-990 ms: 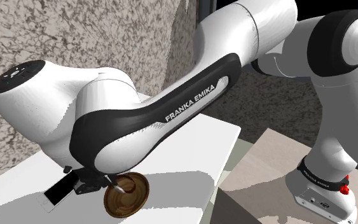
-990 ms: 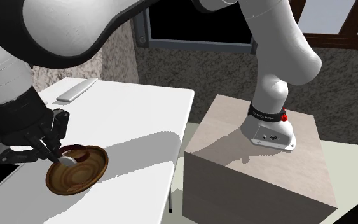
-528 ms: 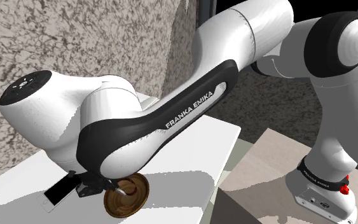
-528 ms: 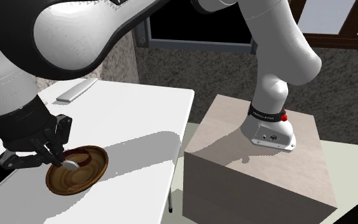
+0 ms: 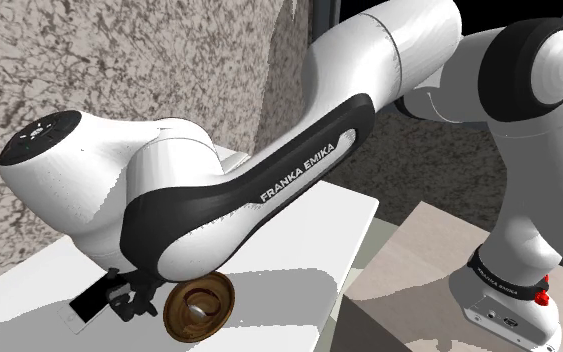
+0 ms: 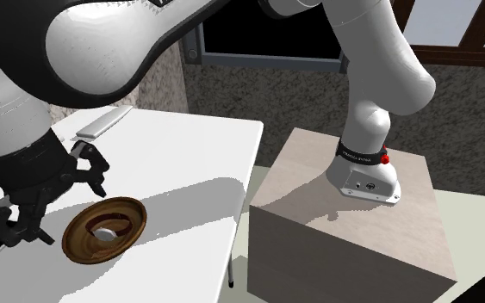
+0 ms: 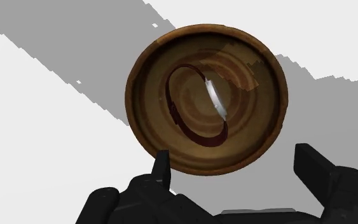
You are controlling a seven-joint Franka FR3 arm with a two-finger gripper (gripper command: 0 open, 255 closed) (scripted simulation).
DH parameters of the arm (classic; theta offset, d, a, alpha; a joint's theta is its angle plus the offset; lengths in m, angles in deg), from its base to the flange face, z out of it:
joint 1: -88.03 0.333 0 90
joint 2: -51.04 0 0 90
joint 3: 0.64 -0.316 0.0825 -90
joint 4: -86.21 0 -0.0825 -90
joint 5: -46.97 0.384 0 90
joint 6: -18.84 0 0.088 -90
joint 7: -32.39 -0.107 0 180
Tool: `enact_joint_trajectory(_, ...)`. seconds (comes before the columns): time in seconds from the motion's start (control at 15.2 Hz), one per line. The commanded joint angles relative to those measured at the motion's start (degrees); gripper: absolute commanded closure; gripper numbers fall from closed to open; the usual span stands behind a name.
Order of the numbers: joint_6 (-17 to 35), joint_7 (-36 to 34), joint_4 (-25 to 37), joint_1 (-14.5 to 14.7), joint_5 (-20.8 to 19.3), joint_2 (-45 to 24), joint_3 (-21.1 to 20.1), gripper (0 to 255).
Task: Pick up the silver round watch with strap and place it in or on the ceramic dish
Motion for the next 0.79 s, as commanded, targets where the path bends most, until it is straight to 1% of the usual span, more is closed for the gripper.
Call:
enact_joint_trajectory(0.0,-1.62,0.31,1.39,0.31,0.34,0.37,-0.22,0)
enact_joint_trajectory(0.2,-6.44,1.16,6.00,1.53,1.03,0.96,-0.63,0)
enact_joint_trajectory(0.73,-6.43,1.16,5.99,1.52,1.03,0.96,-0.63,0)
